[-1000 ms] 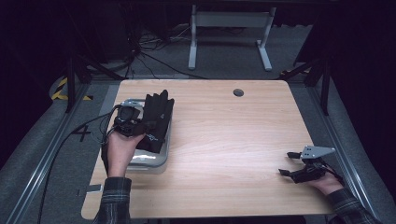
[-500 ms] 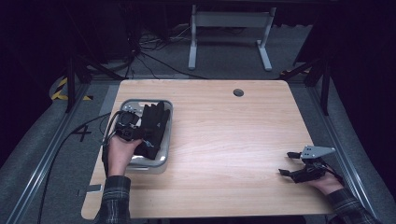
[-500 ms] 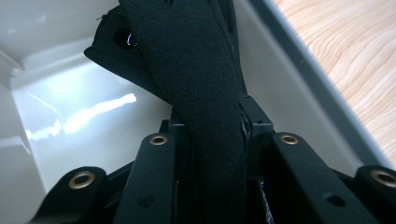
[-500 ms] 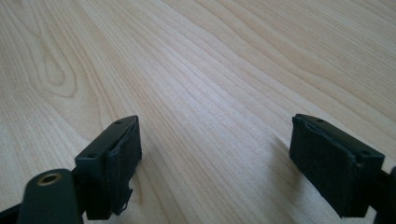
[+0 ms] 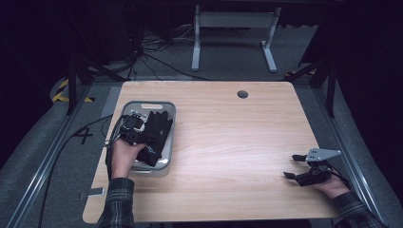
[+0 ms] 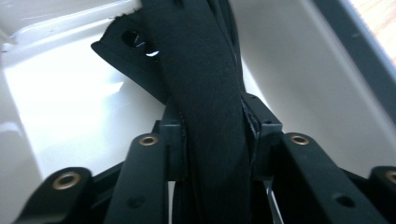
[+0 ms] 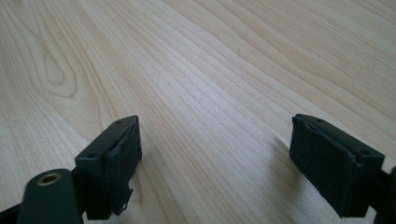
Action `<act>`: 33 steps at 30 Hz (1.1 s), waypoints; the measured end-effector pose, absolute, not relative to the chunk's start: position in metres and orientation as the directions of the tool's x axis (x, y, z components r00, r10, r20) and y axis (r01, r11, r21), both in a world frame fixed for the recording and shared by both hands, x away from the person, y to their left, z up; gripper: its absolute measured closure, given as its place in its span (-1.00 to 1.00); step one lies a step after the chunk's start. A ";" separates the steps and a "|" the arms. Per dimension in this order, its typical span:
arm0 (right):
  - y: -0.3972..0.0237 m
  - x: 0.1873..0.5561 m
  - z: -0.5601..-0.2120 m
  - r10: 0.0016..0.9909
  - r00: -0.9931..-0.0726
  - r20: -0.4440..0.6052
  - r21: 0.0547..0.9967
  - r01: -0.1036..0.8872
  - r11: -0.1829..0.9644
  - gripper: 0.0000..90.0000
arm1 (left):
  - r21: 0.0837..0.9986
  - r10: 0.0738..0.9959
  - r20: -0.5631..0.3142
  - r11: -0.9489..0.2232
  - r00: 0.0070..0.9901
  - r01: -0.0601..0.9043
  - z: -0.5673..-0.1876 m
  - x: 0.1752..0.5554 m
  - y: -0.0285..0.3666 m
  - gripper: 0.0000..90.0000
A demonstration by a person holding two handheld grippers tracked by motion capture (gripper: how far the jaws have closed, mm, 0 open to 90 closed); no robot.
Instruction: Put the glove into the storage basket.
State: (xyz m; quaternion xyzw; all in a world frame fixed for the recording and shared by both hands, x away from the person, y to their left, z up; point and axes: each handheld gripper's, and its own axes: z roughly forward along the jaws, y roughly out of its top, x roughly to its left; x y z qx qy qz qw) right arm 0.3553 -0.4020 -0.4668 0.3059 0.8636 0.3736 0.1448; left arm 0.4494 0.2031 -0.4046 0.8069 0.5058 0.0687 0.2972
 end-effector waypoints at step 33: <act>-0.402 0.355 -0.467 0.637 -0.771 -0.021 0.734 0.420 0.534 -0.62 | 0.680 0.839 -0.146 -0.300 0.525 0.669 -0.357 0.429 0.154 -0.54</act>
